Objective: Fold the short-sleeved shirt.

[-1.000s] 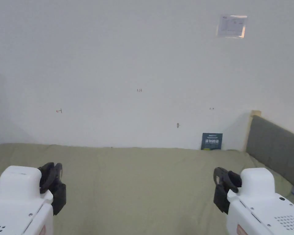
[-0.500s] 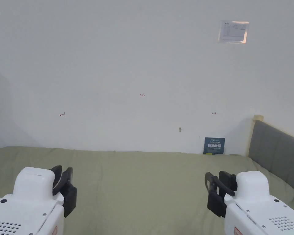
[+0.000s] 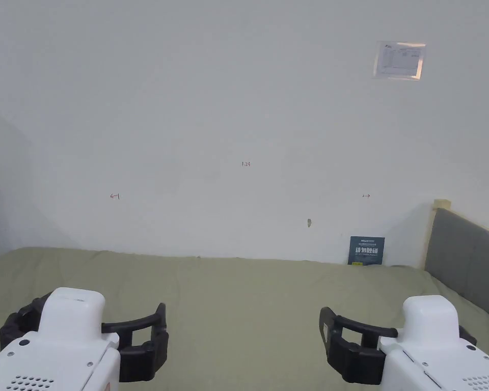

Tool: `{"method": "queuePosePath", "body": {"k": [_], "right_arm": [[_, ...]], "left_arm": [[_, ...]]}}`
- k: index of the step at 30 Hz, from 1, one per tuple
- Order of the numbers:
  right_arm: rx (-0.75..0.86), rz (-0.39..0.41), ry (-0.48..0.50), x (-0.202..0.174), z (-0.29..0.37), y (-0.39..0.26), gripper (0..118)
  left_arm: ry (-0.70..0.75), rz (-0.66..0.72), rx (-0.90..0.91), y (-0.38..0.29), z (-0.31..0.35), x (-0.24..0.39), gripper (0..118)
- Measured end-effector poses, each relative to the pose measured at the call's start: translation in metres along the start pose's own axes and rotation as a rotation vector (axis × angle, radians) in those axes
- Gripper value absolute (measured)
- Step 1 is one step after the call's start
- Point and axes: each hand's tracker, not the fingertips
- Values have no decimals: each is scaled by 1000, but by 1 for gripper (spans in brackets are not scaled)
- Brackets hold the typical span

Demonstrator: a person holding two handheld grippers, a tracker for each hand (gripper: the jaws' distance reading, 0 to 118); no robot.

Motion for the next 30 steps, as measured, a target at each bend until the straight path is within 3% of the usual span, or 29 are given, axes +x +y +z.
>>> {"method": "queuePosePath", "body": {"k": [10, 14, 22, 30], "right_arm": [[-90, -57, -117, -3, -6, 5, 118], [-120, -133, -146, -4, -5, 8, 118], [-112, -241, -96, 0, -1, 11, 118], [-113, -268, -99, 4, -1, 9, 118]], "left_arm": [[-2, 2, -9, -3, 0, 1, 118], [2, 14, -5, -4, 0, 0, 118], [6, 13, -10, -5, 0, -1, 118], [12, 14, -15, -6, -2, -1, 118]]}}
